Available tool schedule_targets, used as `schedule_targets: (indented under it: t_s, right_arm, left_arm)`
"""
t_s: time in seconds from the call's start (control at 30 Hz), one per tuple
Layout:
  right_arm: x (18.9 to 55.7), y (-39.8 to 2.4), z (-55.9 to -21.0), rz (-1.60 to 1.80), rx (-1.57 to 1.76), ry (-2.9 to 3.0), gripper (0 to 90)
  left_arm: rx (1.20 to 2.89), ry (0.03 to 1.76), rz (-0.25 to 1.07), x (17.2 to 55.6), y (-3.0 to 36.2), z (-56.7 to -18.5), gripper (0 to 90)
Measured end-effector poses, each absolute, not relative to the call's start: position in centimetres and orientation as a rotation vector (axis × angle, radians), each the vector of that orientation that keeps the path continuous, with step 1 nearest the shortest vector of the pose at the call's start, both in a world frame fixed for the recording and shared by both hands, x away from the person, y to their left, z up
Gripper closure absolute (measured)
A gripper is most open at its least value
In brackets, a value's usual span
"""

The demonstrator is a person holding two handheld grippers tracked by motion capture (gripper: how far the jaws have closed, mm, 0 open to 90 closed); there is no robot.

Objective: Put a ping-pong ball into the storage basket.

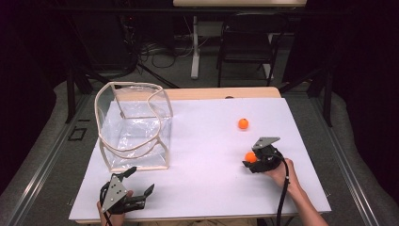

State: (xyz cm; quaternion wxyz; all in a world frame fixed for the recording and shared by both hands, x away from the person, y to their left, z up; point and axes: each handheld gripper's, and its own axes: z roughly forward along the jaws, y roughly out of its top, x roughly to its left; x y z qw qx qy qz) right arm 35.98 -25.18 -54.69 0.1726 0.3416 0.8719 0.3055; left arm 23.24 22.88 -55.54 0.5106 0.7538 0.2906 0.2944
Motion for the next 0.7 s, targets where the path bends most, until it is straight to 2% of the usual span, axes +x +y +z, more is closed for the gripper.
schedule_targets:
  t_s: [0.43,0.7]
  right_arm:
    - [36.12,-25.32,-54.81,0.833,0.995,2.479,49.8]
    - [36.03,-25.35,-54.58,0.829,0.987,2.485,50.6]
  left_arm:
    - [1.818,0.701,0.705,23.3,22.9,-55.6,15.7]
    - [1.815,0.699,0.71,23.24,22.93,-55.57,15.7]
